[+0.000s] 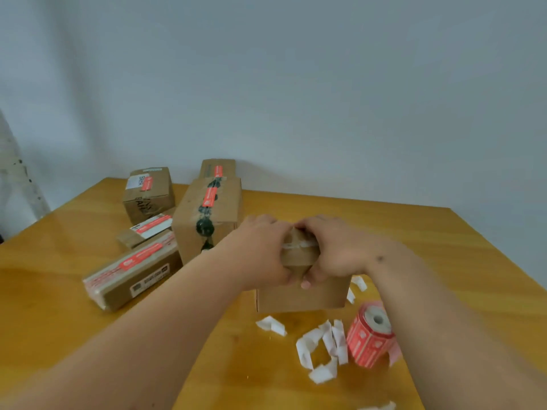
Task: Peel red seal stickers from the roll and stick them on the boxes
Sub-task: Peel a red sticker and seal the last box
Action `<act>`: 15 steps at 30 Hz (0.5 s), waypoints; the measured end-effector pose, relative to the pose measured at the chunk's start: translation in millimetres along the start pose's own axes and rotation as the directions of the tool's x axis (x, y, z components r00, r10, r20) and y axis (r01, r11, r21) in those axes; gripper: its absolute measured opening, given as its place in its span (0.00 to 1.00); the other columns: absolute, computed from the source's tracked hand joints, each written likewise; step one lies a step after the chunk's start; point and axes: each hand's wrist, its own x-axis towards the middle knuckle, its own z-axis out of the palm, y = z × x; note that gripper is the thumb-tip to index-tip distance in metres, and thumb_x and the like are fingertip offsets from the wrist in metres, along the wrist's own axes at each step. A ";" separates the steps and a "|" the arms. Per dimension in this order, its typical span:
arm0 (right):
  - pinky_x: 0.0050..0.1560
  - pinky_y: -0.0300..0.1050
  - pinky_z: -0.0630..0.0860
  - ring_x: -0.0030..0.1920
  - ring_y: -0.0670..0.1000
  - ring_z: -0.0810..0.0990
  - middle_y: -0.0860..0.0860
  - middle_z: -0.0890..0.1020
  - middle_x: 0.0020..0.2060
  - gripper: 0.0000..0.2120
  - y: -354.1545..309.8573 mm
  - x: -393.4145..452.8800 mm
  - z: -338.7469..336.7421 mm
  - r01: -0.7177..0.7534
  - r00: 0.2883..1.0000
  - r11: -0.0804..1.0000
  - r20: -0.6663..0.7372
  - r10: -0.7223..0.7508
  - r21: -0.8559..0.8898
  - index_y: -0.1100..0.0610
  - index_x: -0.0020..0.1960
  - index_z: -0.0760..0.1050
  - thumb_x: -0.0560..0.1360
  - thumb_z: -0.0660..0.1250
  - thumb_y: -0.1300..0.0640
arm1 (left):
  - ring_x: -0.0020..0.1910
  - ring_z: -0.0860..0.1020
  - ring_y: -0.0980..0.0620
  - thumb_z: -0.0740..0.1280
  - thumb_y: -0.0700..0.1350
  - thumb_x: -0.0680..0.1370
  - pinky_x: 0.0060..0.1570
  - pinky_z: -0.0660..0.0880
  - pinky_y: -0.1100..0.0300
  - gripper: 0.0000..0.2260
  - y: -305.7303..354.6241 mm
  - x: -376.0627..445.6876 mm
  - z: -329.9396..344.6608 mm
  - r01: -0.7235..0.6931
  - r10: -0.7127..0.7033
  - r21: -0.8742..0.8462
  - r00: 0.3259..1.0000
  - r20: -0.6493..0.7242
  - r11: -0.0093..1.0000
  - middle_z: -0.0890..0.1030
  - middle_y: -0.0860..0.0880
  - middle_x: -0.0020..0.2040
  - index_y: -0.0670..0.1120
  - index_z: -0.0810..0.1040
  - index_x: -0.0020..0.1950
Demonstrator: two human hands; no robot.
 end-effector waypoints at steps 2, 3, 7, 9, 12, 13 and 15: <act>0.62 0.46 0.68 0.64 0.52 0.67 0.46 0.70 0.64 0.48 -9.6 -8.8 13.0 0.020 1.000 1.000 -0.009 -0.020 -0.008 0.48 0.73 0.62 0.59 0.81 0.47 | 0.67 0.65 0.47 0.72 0.58 0.69 0.65 0.64 0.54 0.35 -5.8 -18.9 9.5 0.000 -0.001 -0.023 1.000 -0.022 1.000 0.68 0.51 0.66 0.55 0.64 0.73; 0.62 0.46 0.67 0.66 0.52 0.65 0.46 0.69 0.65 0.49 -13.1 -11.5 20.1 0.020 1.000 1.000 -0.011 -0.021 -0.015 0.48 0.74 0.60 0.59 0.81 0.46 | 0.67 0.64 0.47 0.72 0.58 0.70 0.65 0.63 0.55 0.35 -8.3 -25.8 14.0 0.007 -0.008 -0.034 1.000 -0.027 0.999 0.67 0.51 0.67 0.56 0.64 0.74; 0.68 0.48 0.62 0.70 0.54 0.60 0.47 0.65 0.71 0.50 -18.9 -17.2 46.9 0.017 1.000 0.999 0.006 -0.017 -0.048 0.49 0.76 0.56 0.62 0.79 0.46 | 0.71 0.61 0.46 0.71 0.53 0.72 0.69 0.61 0.54 0.34 -16.9 -40.7 35.4 0.022 -0.022 -0.038 1.000 0.006 0.999 0.64 0.50 0.72 0.54 0.62 0.76; 0.72 0.51 0.60 0.74 0.54 0.55 0.45 0.61 0.74 0.50 -16.9 -17.8 55.7 -0.010 1.000 1.000 0.011 0.011 -0.020 0.48 0.77 0.53 0.63 0.79 0.47 | 0.75 0.56 0.47 0.70 0.50 0.75 0.73 0.56 0.55 0.34 -21.2 -43.8 44.4 0.018 -0.017 -0.062 1.000 0.018 0.998 0.59 0.50 0.76 0.52 0.58 0.78; 0.73 0.55 0.58 0.76 0.54 0.49 0.44 0.56 0.76 0.50 -13.6 -16.1 59.4 -0.042 0.999 0.999 0.016 0.042 0.011 0.46 0.77 0.52 0.64 0.78 0.48 | 0.77 0.52 0.49 0.68 0.47 0.76 0.74 0.50 0.56 0.34 -26.5 -43.2 51.0 -0.002 0.001 -0.104 1.000 -0.014 0.995 0.55 0.50 0.78 0.52 0.56 0.79; 0.73 0.56 0.58 0.76 0.54 0.48 0.44 0.54 0.77 0.50 -13.0 -15.8 58.8 -0.058 0.998 0.998 0.021 0.057 0.013 0.45 0.77 0.52 0.64 0.78 0.48 | 0.78 0.51 0.49 0.68 0.47 0.77 0.75 0.49 0.56 0.33 -27.5 -41.9 52.3 -0.009 0.006 -0.109 1.000 -0.026 0.994 0.55 0.50 0.79 0.52 0.57 0.79; 0.72 0.56 0.58 0.76 0.56 0.46 0.45 0.51 0.77 0.49 -11.5 -16.1 55.6 -0.115 0.993 0.993 0.032 0.114 0.029 0.43 0.77 0.52 0.65 0.77 0.49 | 0.78 0.49 0.49 0.68 0.46 0.77 0.75 0.48 0.54 0.33 -29.7 -39.0 55.3 -0.001 -0.004 -0.125 0.999 -0.041 0.992 0.54 0.50 0.79 0.54 0.58 0.78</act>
